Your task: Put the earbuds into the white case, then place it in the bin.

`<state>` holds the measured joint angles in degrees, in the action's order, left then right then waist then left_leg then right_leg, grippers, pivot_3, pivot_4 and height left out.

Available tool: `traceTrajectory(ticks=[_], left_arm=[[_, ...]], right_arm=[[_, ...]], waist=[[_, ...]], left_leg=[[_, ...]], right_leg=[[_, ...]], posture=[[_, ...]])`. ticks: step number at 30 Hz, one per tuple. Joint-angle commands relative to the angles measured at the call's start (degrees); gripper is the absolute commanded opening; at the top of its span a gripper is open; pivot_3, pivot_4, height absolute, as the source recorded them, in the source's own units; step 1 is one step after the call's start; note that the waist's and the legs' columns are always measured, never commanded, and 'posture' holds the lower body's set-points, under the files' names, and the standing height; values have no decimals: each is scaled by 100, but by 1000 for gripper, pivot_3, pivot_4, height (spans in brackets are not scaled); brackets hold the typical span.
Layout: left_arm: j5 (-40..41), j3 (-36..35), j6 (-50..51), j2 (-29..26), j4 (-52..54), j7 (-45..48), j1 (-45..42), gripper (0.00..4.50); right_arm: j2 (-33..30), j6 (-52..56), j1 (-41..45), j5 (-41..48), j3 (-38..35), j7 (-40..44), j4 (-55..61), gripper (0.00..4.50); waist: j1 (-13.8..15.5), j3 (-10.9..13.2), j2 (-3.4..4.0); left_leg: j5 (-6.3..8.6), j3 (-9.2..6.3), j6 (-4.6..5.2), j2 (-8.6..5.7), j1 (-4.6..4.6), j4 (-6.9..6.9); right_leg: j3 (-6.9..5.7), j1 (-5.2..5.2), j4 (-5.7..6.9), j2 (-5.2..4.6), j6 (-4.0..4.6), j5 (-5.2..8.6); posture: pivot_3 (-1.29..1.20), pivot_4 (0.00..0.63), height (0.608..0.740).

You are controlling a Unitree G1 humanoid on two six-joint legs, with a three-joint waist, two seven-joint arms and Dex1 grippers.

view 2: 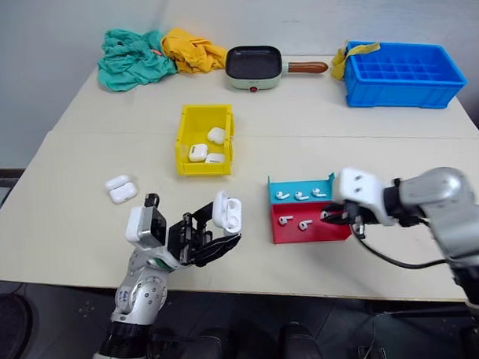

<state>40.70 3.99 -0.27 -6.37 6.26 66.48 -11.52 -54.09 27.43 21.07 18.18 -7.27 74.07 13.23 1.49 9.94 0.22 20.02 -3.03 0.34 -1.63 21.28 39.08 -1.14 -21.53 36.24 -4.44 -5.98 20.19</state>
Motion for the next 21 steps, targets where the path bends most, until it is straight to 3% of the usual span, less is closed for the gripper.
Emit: traceTrajectory(ticks=[1, 4, 9, 21], left_arm=[[285, -32, 60, 143, 66, 91, -270, 2779], [364, -38, 212, 187, -104, 190, -516, 2779], [604, -66, 535, 329, -197, 283, -808, 2779], [953, -129, 1166, 379, -30, 213, -1093, 2779]], right_arm=[[709, 433, -170, 1515, -1297, -620, 660, 439], [2032, 153, -186, 2944, -2070, -1735, 1384, 439], [2798, 359, -267, 3850, -1525, -2887, 2433, 439], [3079, -709, -176, 3046, -4, -2392, 2381, 439]], waist=[[-2, 0, 0], [-53, 3, -8], [-56, 2, 4], [-53, 2, 5]], left_leg=[[0, 0, 0, 0, -1, 3], [-3, 0, -5, 4, -8, 5], [-3, 2, -5, -1, -8, 4], [-3, 0, -2, -8, -8, 5]], right_leg=[[-1, 2, 2, 1, 0, 0], [1, 4, 10, 6, -3, -1], [6, -6, 32, 2, -3, -2], [9, -7, 31, 0, -3, -1]], posture=[[0, 150, 740], [0, 150, 740], [0, 150, 740], [0, 150, 740]])
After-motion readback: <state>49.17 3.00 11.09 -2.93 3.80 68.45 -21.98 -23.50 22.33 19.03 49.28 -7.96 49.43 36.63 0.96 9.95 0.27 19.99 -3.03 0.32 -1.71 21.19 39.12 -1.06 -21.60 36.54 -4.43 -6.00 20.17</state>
